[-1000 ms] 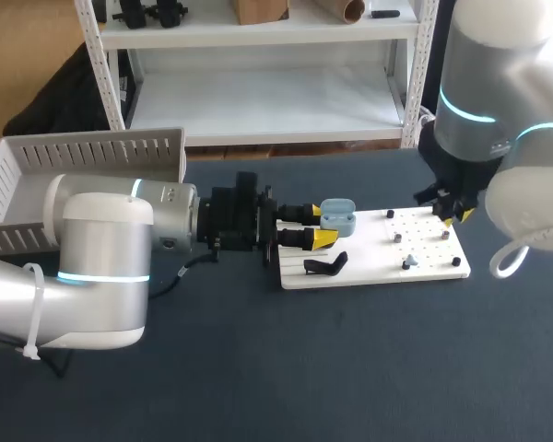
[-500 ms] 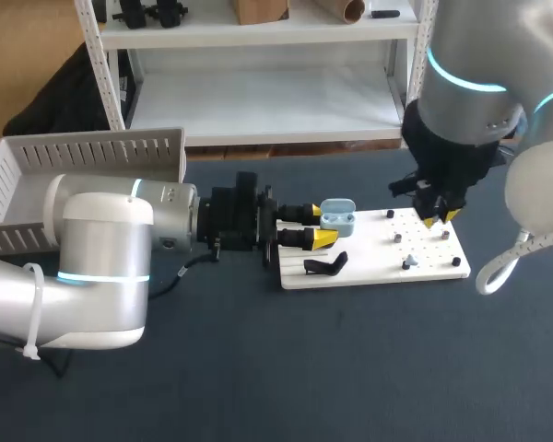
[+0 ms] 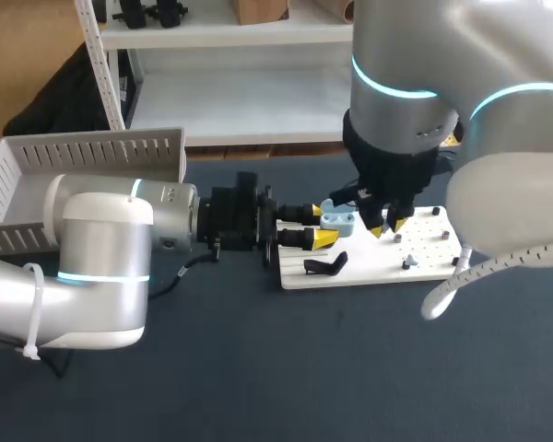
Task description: Pick up each earbud case from the left stands, insert the matching earbuds, close the lid, and place the case in the box.
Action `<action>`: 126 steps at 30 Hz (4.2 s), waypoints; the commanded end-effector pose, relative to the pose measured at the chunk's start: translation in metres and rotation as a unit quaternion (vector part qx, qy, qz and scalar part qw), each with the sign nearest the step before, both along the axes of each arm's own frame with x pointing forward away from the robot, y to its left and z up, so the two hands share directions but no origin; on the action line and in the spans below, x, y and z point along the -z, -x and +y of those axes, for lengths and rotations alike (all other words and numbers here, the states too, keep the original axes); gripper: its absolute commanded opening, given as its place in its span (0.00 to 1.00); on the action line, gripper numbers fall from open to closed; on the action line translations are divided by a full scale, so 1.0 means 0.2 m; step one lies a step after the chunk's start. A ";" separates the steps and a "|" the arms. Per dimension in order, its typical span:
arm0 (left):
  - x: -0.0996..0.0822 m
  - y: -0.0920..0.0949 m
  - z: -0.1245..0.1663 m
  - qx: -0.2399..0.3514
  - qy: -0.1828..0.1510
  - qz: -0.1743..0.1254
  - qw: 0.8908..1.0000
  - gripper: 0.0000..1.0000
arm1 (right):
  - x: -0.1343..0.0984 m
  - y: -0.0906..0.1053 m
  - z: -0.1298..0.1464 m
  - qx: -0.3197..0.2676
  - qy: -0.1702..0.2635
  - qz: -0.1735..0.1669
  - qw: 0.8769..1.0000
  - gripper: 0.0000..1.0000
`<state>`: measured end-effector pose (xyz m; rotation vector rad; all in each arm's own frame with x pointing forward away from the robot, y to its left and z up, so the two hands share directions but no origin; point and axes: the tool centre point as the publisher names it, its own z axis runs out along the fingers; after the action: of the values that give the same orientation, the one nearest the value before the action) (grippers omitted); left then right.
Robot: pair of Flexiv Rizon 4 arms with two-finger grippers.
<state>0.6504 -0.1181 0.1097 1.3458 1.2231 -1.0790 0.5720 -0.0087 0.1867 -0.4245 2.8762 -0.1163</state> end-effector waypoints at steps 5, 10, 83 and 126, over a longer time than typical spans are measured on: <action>0.00 0.01 0.00 -0.002 0.001 -0.001 1.000 0.00 | 0.00 0.01 0.00 0.001 0.000 -0.002 1.000 0.00; 0.00 0.01 0.00 -0.002 0.001 -0.001 1.000 0.00 | -0.02 -0.03 0.09 0.073 -0.028 0.008 0.997 0.00; 0.00 0.01 0.00 -0.002 0.001 -0.001 1.000 0.00 | 0.11 -0.32 0.25 0.311 -0.080 0.021 0.947 0.00; 0.00 0.01 0.00 -0.002 0.001 -0.001 1.000 0.00 | -0.03 -0.20 -0.02 0.302 -0.159 -0.016 0.940 0.34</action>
<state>0.6504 -0.1181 0.1097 1.3458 1.2232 -1.0790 0.6358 0.0263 0.1925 0.5434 2.8863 0.1058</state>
